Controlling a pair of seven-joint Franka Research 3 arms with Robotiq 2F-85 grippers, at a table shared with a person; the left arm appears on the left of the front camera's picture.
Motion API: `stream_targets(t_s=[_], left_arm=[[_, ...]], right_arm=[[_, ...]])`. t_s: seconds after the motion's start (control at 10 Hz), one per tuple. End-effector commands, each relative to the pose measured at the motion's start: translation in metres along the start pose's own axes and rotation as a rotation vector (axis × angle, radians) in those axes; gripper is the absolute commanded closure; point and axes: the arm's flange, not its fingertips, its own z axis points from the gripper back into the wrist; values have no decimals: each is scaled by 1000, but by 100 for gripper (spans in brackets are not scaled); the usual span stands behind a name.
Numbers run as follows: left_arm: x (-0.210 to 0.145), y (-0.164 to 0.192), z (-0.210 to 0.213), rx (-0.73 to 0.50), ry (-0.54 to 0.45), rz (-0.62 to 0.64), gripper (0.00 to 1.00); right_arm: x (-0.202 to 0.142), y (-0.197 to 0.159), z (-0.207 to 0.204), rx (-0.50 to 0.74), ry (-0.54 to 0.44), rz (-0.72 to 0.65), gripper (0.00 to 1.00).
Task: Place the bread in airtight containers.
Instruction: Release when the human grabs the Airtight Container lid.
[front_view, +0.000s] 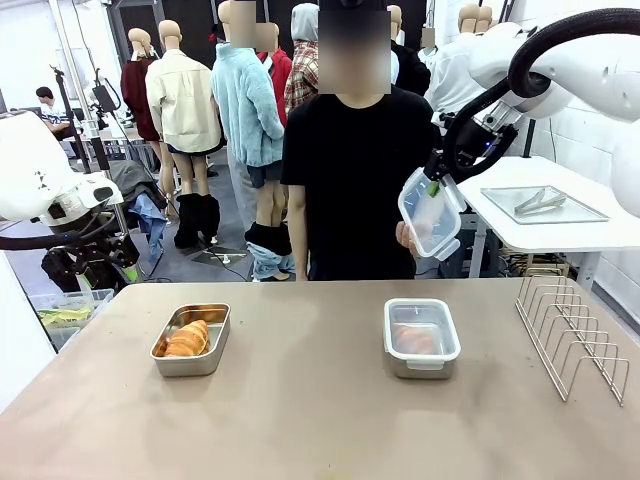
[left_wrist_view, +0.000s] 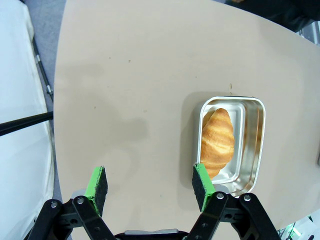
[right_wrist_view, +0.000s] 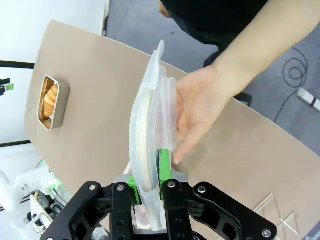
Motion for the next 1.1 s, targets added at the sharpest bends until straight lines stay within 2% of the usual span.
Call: stream_targets(t_s=[0.0,0.9,1.0], left_arm=[[0,1,2,2,-4,1,12],[0,1,2,2,-4,1,12],[0,1,2,2,-4,1,12]], right_arm=[[0,2,3,-1,-1,3,100],[0,2,3,-1,-1,3,100],[0,0,0,0,-1,0,91]])
